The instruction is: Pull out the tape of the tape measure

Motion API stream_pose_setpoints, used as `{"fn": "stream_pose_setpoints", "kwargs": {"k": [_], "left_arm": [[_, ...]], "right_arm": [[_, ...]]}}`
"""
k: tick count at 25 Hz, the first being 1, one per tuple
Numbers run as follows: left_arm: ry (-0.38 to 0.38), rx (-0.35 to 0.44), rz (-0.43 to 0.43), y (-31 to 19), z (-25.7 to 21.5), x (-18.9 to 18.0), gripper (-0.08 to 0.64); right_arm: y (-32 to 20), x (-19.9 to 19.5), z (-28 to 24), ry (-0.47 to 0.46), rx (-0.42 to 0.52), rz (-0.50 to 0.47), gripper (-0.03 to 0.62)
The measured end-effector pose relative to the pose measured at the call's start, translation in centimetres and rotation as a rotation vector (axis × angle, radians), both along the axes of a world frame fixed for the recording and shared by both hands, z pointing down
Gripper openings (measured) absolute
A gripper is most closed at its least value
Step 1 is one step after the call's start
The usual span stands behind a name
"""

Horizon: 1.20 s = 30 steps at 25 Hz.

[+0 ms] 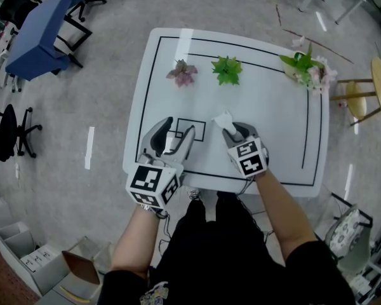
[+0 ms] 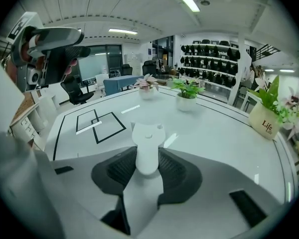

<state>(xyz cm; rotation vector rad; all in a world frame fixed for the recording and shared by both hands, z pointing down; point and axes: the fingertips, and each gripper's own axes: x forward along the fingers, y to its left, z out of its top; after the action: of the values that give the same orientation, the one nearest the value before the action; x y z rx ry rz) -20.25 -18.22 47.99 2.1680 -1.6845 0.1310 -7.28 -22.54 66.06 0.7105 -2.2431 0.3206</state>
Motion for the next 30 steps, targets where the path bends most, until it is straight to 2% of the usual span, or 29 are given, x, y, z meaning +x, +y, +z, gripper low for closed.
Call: {"fn": "stream_pose_setpoints", "kwargs": {"k": [7,11,18,25,30], "left_arm": [[-0.008,-0.003,0.006,0.7,-0.2,0.1,0.221],[-0.006,-0.008,0.029,0.6,0.0,0.8,0.221],[-0.002,-0.016,0.105,-0.2,0.0,3.1,0.218],[-0.008,0.007,0.193,-1.2,-1.3,5.9,0.215],[-0.018,0.021,0.253,-1.6,-2.2,7.4,0.212]], "right_arm": [[-0.6,0.5,-1.1,-0.084,-0.049,0.064,0.133],[-0.6,0.5,-2.9,-0.129,-0.069,0.07,0.133],[-0.4,0.7,-8.4,-0.213,-0.079,0.04,0.133],[0.4,1.6,-13.4,-0.257,-0.071,-0.006,0.133],[1.5,1.8,-16.2,-0.291,-0.1,-0.037,0.133]]}}
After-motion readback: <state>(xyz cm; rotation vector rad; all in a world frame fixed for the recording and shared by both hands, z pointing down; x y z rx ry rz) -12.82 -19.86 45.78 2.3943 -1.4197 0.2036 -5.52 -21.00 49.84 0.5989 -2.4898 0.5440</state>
